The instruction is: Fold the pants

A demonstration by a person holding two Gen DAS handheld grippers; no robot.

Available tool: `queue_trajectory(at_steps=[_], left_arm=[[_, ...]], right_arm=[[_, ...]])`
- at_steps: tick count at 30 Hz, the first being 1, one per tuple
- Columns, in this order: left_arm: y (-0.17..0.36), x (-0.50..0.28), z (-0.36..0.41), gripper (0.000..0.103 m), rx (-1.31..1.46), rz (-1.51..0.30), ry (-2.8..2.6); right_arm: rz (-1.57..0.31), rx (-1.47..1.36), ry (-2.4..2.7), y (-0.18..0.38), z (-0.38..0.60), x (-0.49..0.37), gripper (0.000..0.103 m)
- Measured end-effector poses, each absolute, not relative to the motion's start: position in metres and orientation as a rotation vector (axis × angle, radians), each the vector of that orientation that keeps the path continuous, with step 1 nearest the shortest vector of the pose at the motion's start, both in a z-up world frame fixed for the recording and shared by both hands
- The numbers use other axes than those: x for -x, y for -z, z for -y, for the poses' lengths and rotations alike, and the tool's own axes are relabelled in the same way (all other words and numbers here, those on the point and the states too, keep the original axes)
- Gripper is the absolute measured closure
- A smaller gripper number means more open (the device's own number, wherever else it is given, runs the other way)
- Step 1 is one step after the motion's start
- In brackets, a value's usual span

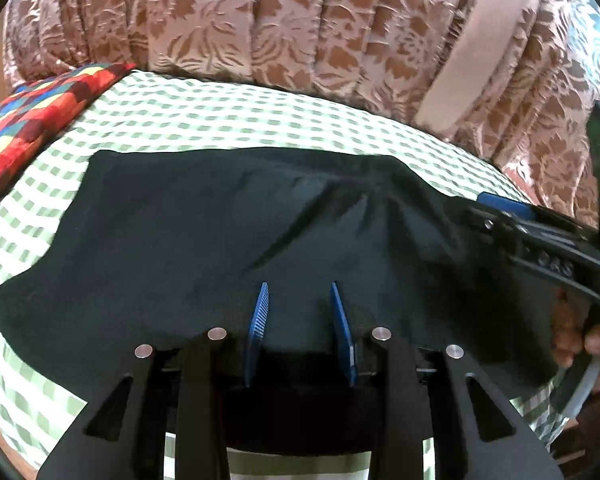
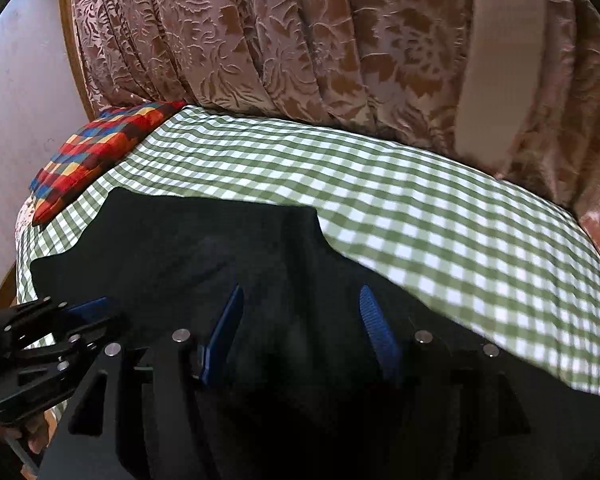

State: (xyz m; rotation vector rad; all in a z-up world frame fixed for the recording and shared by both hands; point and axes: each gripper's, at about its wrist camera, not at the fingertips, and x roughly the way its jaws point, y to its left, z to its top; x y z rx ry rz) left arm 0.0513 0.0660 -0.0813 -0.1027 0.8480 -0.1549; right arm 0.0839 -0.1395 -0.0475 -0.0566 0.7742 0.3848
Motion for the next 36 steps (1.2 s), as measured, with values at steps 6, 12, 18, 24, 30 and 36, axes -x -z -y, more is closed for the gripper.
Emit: queue_trajectory(at_steps=[6, 12, 18, 24, 30, 36], left_arm=[[0.08, -0.051, -0.04, 0.072, 0.065, -0.852, 0.193], [0.078, -0.05, -0.017, 0.072, 0.028, -0.856, 0.225], [0.078, -0.05, -0.002, 0.072, -0.001, -0.864, 0.242], [0.08, -0.051, 0.009, 0.072, -0.016, -0.874, 0.26], [0.088, -0.05, 0.022, 0.072, 0.01, -0.896, 0.283], [0.09, -0.042, 0.053, 0.072, -0.031, -0.891, 0.34]], right_arm=[[-0.755, 0.044, -0.33, 0.043, 0.159, -0.057, 0.042], [-0.732, 0.034, -0.296, 0.038, 0.177, -0.043, 0.042], [-0.722, 0.023, -0.28, 0.037, 0.188, -0.038, 0.042], [-0.715, 0.018, -0.27, 0.036, 0.195, -0.035, 0.04], [-0.743, -0.033, -0.155, 0.042, 0.223, -0.036, 0.021], [-0.746, -0.127, 0.168, 0.04, 0.299, -0.027, 0.009]])
